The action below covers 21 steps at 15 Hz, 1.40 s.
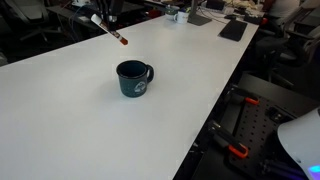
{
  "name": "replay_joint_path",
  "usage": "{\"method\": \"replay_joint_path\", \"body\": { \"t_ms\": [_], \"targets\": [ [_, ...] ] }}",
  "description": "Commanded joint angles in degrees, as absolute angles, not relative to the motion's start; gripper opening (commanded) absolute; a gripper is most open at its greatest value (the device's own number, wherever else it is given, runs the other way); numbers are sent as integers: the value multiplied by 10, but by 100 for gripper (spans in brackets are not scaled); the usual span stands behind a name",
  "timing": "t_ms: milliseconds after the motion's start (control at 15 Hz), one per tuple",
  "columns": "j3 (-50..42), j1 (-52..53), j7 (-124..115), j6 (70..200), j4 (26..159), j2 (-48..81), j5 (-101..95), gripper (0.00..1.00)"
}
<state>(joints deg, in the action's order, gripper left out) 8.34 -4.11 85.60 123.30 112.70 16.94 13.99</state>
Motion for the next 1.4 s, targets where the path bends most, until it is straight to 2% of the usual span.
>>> {"method": "replay_joint_path", "body": {
  "t_ms": [0,600,1333],
  "targets": [
    [63,-29,806,1255,1155,139,118,5],
    [22,-38,670,1250,1146,180,45,5],
    [32,-66,688,1234,1092,286,60,5]
  ]
}}
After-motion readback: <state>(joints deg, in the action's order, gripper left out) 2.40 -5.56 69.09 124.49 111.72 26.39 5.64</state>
